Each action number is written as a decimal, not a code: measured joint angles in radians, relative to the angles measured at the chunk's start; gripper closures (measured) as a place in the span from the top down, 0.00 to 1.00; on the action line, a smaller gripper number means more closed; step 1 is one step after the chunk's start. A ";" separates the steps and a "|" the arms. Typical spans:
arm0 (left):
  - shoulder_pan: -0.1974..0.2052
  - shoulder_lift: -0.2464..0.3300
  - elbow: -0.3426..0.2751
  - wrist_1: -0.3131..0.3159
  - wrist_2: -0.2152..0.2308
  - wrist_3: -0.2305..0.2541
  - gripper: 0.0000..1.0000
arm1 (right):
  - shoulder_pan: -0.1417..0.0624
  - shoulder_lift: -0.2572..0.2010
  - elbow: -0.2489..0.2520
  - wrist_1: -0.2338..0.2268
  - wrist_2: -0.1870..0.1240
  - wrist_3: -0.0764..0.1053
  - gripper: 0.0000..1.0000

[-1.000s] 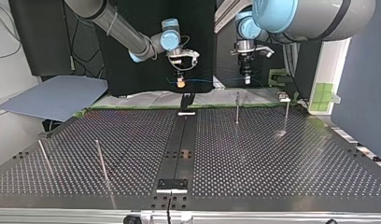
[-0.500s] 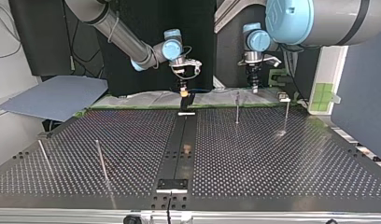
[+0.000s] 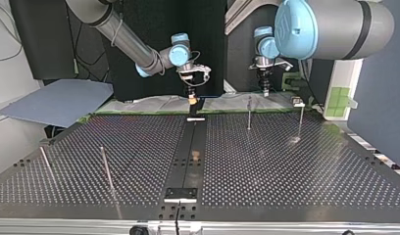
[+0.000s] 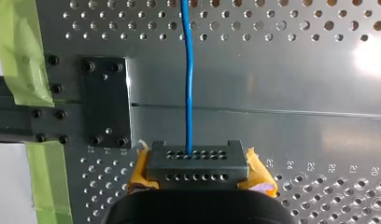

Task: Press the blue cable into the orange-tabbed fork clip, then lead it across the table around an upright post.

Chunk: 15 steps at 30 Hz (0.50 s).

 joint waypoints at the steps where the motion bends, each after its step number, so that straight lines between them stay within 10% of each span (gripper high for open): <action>1: 0.001 -0.004 0.004 -0.002 0.000 -0.004 0.01 | -0.001 0.000 0.000 0.001 0.000 -0.002 0.00; 15: 0.022 -0.011 0.020 -0.008 0.022 -0.034 0.01 | -0.003 0.000 -0.008 0.004 -0.004 -0.016 0.00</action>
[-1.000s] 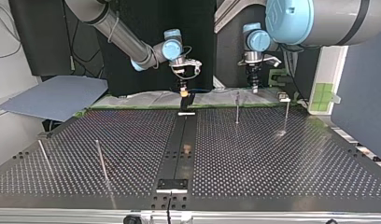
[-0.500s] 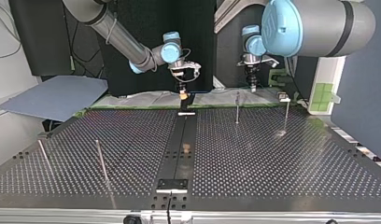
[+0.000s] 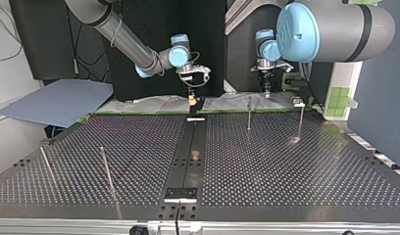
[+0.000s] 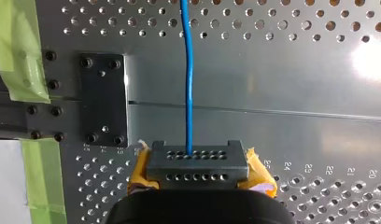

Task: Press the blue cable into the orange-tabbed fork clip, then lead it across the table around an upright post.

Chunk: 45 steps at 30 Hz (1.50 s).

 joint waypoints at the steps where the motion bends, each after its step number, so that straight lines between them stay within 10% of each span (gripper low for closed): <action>1: 0.001 0.000 0.002 -0.001 0.001 0.000 0.01 | 0.000 0.000 -0.001 0.000 0.000 0.000 0.00; 34: 0.005 0.000 0.135 -0.092 0.013 -0.016 0.01 | -0.012 0.000 -0.046 0.037 -0.004 -0.001 0.00; 45: 0.006 -0.001 0.198 -0.127 0.050 -0.057 0.01 | -0.047 0.000 -0.058 0.044 -0.004 0.004 0.00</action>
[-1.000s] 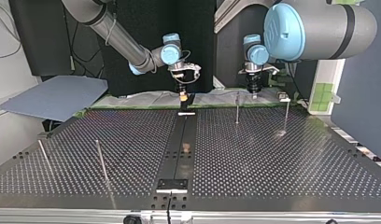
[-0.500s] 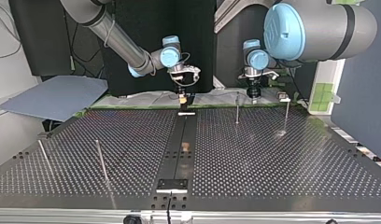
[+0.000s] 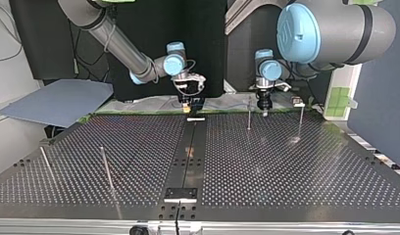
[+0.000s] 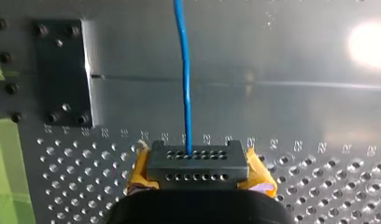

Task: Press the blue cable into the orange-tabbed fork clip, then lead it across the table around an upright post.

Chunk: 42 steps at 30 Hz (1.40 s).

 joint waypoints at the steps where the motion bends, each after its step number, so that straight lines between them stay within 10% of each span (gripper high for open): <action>1: 0.000 0.000 0.006 -0.005 0.001 -0.003 0.01 | -0.003 0.000 -0.001 0.001 0.000 -0.001 0.00; 18: 0.005 0.000 0.056 -0.146 -0.005 -0.001 0.01 | -0.036 0.000 -0.008 0.007 -0.022 -0.012 0.00; 24: 0.014 0.000 0.056 -0.174 0.039 0.046 0.57 | -0.036 0.000 -0.008 0.014 -0.023 -0.016 0.00; 26: 0.017 0.000 0.056 -0.182 0.055 0.054 0.91 | -0.036 0.000 -0.008 0.016 -0.023 -0.017 0.00; 28: 0.020 0.000 0.056 -0.196 0.071 0.056 1.00 | -0.036 0.000 -0.008 0.017 -0.023 -0.018 0.00; 42: 0.044 0.018 0.030 -0.306 0.120 0.060 1.00 | -0.036 0.000 -0.008 0.030 -0.027 -0.021 0.00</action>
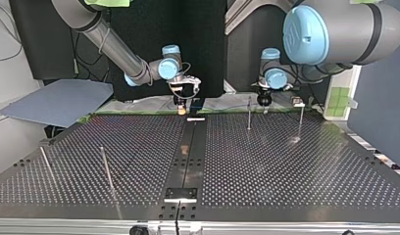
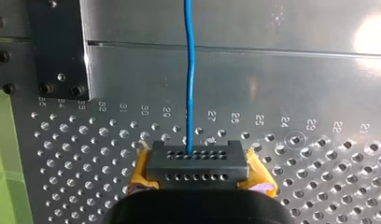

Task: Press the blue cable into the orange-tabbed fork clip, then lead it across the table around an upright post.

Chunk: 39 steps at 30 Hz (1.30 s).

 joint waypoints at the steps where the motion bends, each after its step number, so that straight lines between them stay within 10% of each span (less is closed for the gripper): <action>1: 0.001 0.006 -0.006 0.001 0.005 0.000 1.00 | 0.000 0.000 0.000 0.000 0.000 0.000 0.00; 21: -0.010 0.183 -0.192 0.059 0.092 0.050 1.00 | -0.001 0.000 0.000 0.013 -0.004 0.004 0.00; 39: -0.023 0.200 -0.308 0.031 0.119 0.135 1.00 | 0.000 0.000 0.000 0.015 -0.006 0.008 0.00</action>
